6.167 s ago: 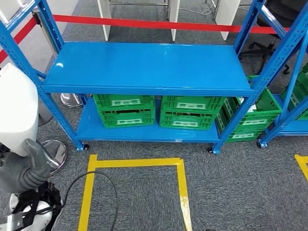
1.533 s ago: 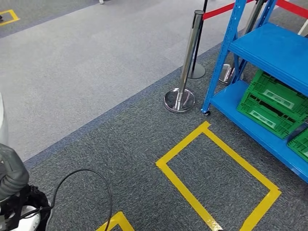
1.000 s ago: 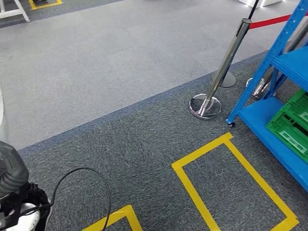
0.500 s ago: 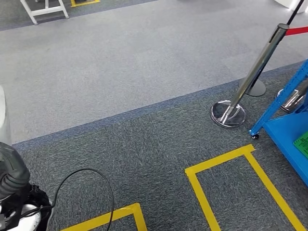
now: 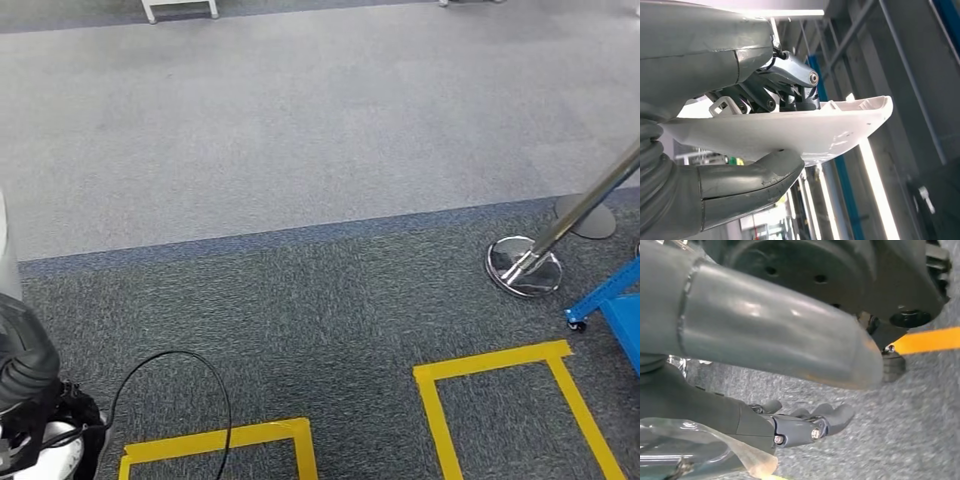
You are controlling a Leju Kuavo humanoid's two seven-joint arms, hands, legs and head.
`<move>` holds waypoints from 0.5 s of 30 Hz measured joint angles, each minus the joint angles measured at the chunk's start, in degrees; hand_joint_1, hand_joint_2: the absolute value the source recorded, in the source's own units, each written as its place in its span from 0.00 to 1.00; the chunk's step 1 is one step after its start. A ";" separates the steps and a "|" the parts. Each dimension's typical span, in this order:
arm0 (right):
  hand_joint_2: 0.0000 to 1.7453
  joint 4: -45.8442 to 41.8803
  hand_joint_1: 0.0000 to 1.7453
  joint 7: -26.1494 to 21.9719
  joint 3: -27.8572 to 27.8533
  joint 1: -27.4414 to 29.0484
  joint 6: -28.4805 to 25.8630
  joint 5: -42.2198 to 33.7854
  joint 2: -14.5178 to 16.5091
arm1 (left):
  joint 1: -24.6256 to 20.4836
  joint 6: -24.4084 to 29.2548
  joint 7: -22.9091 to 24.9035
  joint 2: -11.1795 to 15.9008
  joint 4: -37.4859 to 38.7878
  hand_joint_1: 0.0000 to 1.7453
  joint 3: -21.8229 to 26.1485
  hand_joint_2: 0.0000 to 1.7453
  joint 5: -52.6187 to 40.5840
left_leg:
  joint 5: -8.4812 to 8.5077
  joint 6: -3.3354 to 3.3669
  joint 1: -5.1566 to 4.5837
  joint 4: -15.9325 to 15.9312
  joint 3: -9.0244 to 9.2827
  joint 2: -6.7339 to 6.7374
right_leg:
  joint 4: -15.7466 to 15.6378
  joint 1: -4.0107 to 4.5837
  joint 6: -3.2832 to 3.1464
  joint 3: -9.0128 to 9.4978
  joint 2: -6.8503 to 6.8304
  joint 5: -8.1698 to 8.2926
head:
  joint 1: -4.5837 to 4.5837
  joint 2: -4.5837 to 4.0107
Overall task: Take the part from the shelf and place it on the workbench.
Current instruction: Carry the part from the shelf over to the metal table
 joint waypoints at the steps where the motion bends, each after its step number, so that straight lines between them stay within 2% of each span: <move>1: 0.00 0.01 0.00 -0.01 0.01 0.08 -0.01 0.00 0.00 | -0.02 -0.01 0.00 -0.09 0.03 1.00 0.03 1.00 0.00 | -0.01 0.18 0.03 0.00 0.01 -0.55 | 3.96 -0.01 0.04 -2.09 1.06 -1.69 | 0.09 0.00; 2: 0.00 0.01 0.00 0.00 0.01 0.18 -0.01 0.00 0.00 | 0.04 -0.01 0.00 -0.15 0.08 1.00 0.04 1.00 -0.01 | -0.04 0.26 0.02 0.02 0.01 -1.16 | 7.80 0.00 0.12 -4.25 1.51 -2.95 | 0.17 0.00; 3: 0.00 0.01 0.00 0.00 0.01 0.29 -0.02 0.00 0.00 | 0.13 -0.01 0.00 -0.20 0.14 1.00 0.05 1.00 -0.01 | -0.07 0.30 -0.01 0.04 0.05 -1.81 | 10.27 0.01 0.17 -5.88 1.65 -3.25 | 0.18 0.00; 4: 0.00 0.02 0.00 -0.01 0.01 0.36 -0.01 0.00 0.00 | 0.18 -0.01 0.00 -0.22 0.21 1.00 0.05 1.00 -0.01 | -0.10 0.30 -0.02 0.07 0.11 -2.48 | 10.57 0.02 0.18 -6.52 1.69 -2.33 | 0.19 0.00; 5: 0.00 0.02 0.00 -0.02 0.01 0.40 -0.01 0.00 0.00 | 0.21 0.00 0.00 -0.27 0.28 1.00 0.07 1.00 -0.01 | -0.15 0.25 -0.01 0.12 0.22 -3.18 | 8.55 0.01 0.12 -6.02 1.82 -0.31 | 0.20 0.00; 6: 0.00 0.02 0.00 -0.05 0.01 0.42 0.01 -0.01 -0.01 | 0.22 0.00 0.00 -0.33 0.34 1.00 0.08 1.00 -0.06 | -0.24 0.14 0.02 0.21 0.31 -3.87 | 4.63 -0.02 0.00 -4.57 2.38 2.34 | 0.20 0.00; 8: 0.00 0.02 0.00 -0.10 0.01 0.42 0.07 -0.02 -0.01 | 0.21 0.00 0.00 -0.51 0.43 1.00 0.14 1.00 -0.31 | -0.46 -0.23 0.06 0.53 0.20 -5.06 | -2.69 -0.22 -0.31 -1.38 4.71 5.47 | 0.18 0.00; 9: 0.00 0.03 0.00 -0.11 0.01 0.46 0.11 -0.03 -0.01 | 0.20 -0.01 0.00 -0.61 0.48 1.00 0.19 1.00 -0.50 | -0.46 -0.51 0.15 0.68 -0.03 -5.59 | -4.68 -0.25 -0.44 -0.43 5.64 5.91 | 0.16 0.00; 10: 0.00 0.03 0.00 -0.11 0.01 0.55 0.15 -0.04 -0.01 | 0.20 0.00 0.00 -0.68 0.54 1.00 0.25 1.00 -0.65 | -0.37 -0.81 0.25 0.76 -0.28 -6.10 | -5.21 -0.22 -0.55 -0.07 6.01 5.66 | 0.15 0.01; 12: 0.00 0.03 0.00 -0.10 0.00 0.77 0.18 -0.09 -0.01 | 0.28 0.01 0.00 -0.76 0.68 1.00 0.39 1.00 -0.85 | -0.30 -1.43 0.48 0.90 -0.61 -6.90 | -5.64 -0.15 -0.89 0.27 5.01 5.87 | 0.16 0.01; 14: 0.00 0.03 0.00 -0.15 -0.02 0.83 0.20 -0.14 -0.03 | 0.26 0.01 0.00 -0.77 0.78 1.00 0.49 1.00 -0.95 | -1.65 -1.98 0.43 2.94 -1.44 -5.35 | -6.11 -0.29 -1.41 0.78 3.74 5.99 | -0.02 0.01; 15: 0.00 0.03 0.00 -0.18 -0.03 0.85 0.21 -0.15 -0.03 | 0.22 0.01 0.00 -0.77 0.82 1.00 0.50 1.00 -1.00 | -3.09 -2.25 0.44 5.54 -2.56 -4.00 | -6.30 -0.34 -1.68 1.04 3.05 5.96 | -0.11 0.01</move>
